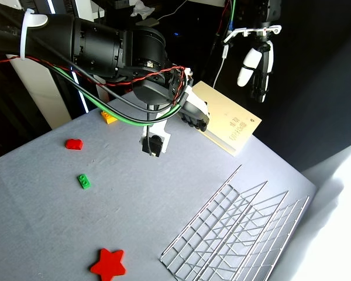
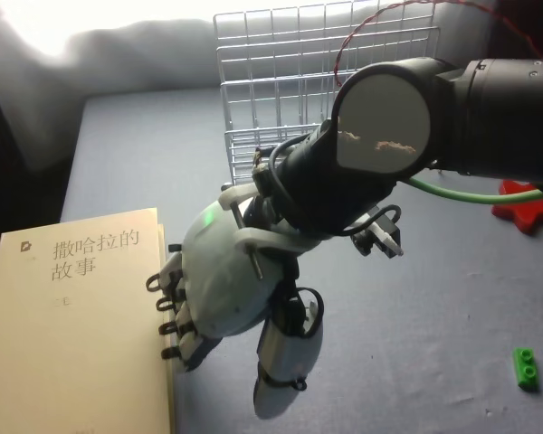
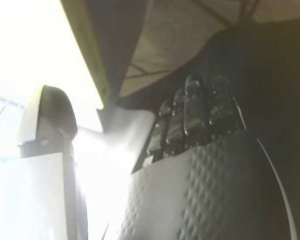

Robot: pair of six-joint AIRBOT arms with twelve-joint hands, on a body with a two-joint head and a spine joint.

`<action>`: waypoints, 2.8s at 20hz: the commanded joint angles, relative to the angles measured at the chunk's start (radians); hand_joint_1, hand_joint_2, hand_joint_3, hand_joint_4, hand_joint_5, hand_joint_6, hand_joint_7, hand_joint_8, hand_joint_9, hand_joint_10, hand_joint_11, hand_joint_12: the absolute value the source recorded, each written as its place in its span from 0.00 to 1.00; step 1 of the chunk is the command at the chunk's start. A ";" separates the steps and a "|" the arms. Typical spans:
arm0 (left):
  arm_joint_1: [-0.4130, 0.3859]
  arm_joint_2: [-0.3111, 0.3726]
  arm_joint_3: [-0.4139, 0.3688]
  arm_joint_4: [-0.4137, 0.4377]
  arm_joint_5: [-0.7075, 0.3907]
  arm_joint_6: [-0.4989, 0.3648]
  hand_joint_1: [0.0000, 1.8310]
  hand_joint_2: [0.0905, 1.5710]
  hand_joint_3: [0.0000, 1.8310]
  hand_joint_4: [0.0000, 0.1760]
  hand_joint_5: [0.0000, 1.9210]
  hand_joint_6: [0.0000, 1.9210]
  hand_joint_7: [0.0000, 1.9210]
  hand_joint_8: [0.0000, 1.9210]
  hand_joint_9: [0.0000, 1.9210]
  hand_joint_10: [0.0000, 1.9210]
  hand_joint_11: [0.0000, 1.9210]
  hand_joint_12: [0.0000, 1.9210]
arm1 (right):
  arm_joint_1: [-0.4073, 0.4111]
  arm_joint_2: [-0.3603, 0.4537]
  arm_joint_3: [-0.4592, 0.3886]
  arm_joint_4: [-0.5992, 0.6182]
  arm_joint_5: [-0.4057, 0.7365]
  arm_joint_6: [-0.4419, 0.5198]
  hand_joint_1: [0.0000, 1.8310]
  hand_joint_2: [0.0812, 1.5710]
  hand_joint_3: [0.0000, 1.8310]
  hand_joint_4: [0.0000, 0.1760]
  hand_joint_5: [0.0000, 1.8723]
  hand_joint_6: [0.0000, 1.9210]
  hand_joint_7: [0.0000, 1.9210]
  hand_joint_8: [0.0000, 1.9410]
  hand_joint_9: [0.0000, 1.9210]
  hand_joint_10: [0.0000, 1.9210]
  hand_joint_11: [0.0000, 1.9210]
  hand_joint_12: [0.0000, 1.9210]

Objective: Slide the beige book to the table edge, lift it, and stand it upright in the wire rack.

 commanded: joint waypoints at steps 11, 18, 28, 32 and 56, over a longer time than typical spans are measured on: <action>-0.024 -0.043 0.050 -0.111 -0.020 -0.005 0.52 0.61 0.00 0.00 0.00 0.00 0.00 0.00 0.00 0.00 0.00 0.00 | 0.000 -0.014 -0.049 0.033 -0.088 0.025 0.03 0.72 0.00 0.00 0.12 0.00 0.14 0.00 0.14 0.00 0.00 0.34; -0.056 -0.077 0.068 -0.128 -0.041 -0.005 0.53 0.61 0.00 0.00 0.00 0.00 0.00 0.00 0.00 0.00 0.00 0.00 | -0.001 -0.025 -0.048 0.033 -0.101 0.024 0.03 0.71 0.00 0.00 0.11 0.00 0.13 0.00 0.12 0.00 0.00 0.31; -0.060 -0.072 0.059 -0.149 -0.046 -0.005 0.53 0.63 0.00 0.00 0.00 0.00 0.00 0.00 0.00 0.00 0.00 0.00 | -0.001 -0.014 -0.051 0.033 -0.067 0.031 0.02 0.71 0.00 0.00 0.12 0.00 0.13 0.00 0.13 0.00 0.00 0.31; -0.067 -0.092 0.068 -0.151 -0.046 -0.005 0.50 0.64 0.00 0.00 0.00 0.00 0.00 0.00 0.00 0.00 0.00 0.00 | 0.007 0.063 -0.064 0.032 -0.046 0.005 0.02 0.71 0.00 0.00 0.11 0.00 0.13 0.00 0.12 0.00 0.00 0.30; -0.130 -0.248 0.142 -0.149 -0.091 -0.004 0.52 0.63 0.00 0.00 0.01 0.00 0.00 0.00 0.00 0.00 0.00 0.00 | 0.073 0.503 -0.197 0.032 -0.140 0.192 0.06 0.71 0.00 0.00 0.14 0.00 0.13 0.00 0.13 0.00 0.00 0.33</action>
